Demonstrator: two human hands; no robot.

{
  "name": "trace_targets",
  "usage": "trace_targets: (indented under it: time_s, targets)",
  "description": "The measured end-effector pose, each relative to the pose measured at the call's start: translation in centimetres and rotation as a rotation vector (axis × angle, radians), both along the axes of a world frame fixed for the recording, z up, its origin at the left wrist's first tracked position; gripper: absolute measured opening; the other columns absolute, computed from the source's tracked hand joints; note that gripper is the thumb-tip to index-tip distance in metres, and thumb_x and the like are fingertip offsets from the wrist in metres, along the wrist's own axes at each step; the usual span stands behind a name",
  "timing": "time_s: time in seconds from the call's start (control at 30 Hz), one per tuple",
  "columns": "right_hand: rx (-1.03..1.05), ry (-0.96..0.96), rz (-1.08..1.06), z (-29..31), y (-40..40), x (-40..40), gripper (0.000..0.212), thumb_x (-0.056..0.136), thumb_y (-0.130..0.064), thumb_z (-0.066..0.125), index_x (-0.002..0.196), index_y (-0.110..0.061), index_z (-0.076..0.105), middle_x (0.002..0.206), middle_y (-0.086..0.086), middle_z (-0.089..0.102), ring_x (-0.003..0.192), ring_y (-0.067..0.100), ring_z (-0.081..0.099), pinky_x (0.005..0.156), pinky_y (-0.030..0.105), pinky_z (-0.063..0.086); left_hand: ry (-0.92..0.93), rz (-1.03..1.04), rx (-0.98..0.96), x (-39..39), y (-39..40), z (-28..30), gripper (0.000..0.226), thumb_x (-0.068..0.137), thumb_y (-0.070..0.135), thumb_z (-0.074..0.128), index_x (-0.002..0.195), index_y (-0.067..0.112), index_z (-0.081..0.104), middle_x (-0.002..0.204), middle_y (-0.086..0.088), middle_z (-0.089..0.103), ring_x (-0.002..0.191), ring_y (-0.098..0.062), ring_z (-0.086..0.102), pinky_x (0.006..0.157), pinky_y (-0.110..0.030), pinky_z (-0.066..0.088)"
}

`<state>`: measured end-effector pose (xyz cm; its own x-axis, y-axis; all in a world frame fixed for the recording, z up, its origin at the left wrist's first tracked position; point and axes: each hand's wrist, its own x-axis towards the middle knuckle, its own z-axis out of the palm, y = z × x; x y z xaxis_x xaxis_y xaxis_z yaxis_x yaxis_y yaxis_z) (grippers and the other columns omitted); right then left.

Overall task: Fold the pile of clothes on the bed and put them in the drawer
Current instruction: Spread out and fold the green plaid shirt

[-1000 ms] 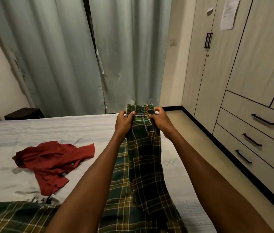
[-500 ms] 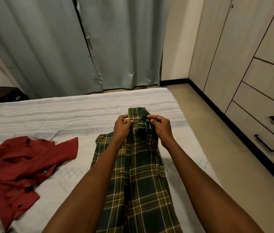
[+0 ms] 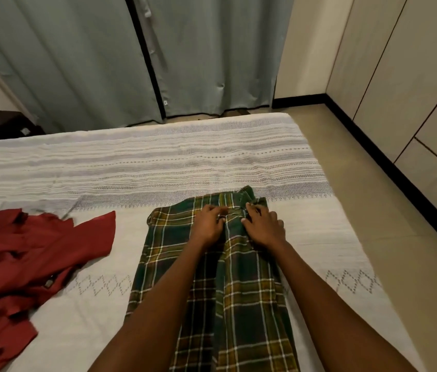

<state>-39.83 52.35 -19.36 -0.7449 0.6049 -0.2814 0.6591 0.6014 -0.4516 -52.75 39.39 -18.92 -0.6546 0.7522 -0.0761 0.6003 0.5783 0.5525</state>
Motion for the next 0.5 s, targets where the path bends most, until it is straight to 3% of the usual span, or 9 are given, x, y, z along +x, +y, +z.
trace_targets:
  time_s: [0.17, 0.3, 0.5]
  targets:
    - [0.081, 0.092, -0.014, 1.2, -2.0, 1.9, 0.055, 0.104, -0.054, 0.03, 0.156, -0.039, 0.023, 0.165, 0.0, 0.015, 0.146, 0.032, 0.023, 0.115, 0.051, 0.023, 0.064, 0.035, 0.096, 2.6, -2.6, 0.5, 0.038, 0.1, 0.025, 0.052, 0.138, 0.017, 0.056, 0.132, -0.01, 0.054, 0.121, -0.027, 0.051, 0.104, -0.038, 0.04]
    - [0.201, 0.215, -0.004, 1.8, -6.4, 4.5, 0.048, 0.104, -0.043, 0.041, 0.15, -0.027, 0.043, 0.159, 0.003, 0.033, 0.146, 0.027, 0.025, 0.115, 0.049, 0.026, 0.02, 0.068, 0.186, 5.2, -7.1, 1.5, 0.029, 0.102, 0.025, 0.05, 0.127, 0.015, 0.062, 0.127, -0.008, 0.06, 0.117, -0.023, 0.055, 0.1, -0.037, 0.044]
    - [0.198, 0.254, 0.162, 2.5, -16.2, 9.3, 0.035, 0.102, -0.037, 0.046, 0.133, -0.028, 0.06, 0.143, -0.004, 0.053, 0.145, 0.023, 0.03, 0.116, 0.044, 0.022, -0.015, 0.204, 0.222, 9.6, -18.2, 3.2, 0.026, 0.101, 0.023, 0.051, 0.122, 0.016, 0.064, 0.123, -0.002, 0.062, 0.114, -0.017, 0.056, 0.099, -0.034, 0.046]
